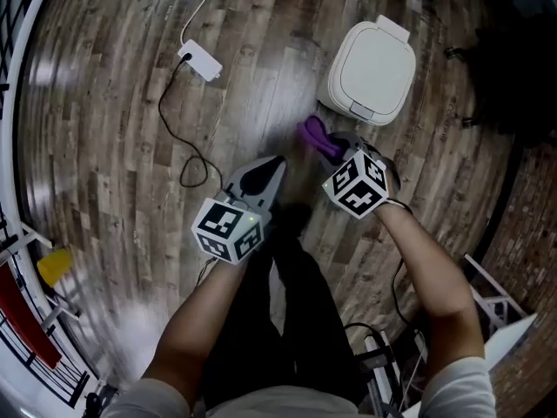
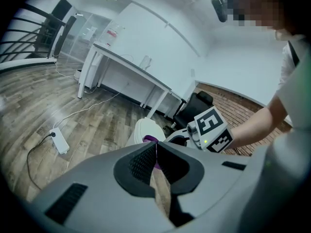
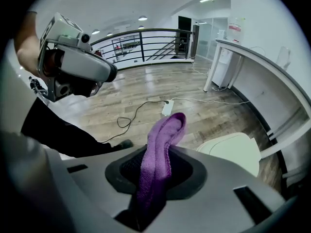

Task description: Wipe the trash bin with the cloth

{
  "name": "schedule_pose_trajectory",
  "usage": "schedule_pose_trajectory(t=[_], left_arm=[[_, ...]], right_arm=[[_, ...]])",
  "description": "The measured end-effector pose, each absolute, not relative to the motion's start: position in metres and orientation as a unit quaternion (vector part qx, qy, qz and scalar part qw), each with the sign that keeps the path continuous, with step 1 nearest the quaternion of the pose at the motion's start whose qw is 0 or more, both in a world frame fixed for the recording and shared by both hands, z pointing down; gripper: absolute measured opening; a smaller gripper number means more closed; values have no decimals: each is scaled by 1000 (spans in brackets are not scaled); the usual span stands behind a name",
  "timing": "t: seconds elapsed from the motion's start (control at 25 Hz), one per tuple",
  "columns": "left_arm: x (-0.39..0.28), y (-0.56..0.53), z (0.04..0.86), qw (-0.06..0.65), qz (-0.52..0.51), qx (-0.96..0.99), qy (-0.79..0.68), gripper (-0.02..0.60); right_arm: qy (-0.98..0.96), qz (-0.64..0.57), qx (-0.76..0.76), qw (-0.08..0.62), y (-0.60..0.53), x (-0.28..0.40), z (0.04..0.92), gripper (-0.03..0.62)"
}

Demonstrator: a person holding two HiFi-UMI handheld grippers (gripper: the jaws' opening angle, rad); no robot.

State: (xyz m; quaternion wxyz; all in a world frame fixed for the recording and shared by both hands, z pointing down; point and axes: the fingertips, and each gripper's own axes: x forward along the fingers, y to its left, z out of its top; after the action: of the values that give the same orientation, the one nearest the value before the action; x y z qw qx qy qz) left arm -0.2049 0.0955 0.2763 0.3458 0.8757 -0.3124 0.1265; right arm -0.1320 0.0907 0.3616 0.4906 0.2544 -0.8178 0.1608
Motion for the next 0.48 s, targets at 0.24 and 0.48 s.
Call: schedule_pose_trajectory(t=[0.24, 0.48], left_arm=[[-216, 40, 287, 369, 100, 858, -344, 8], [-225, -27, 315, 416, 89, 831, -358, 8]], right_arm=[[-815, 166, 197, 519, 24, -141, 360, 94], [-799, 193, 159, 547, -54, -145, 379, 95]])
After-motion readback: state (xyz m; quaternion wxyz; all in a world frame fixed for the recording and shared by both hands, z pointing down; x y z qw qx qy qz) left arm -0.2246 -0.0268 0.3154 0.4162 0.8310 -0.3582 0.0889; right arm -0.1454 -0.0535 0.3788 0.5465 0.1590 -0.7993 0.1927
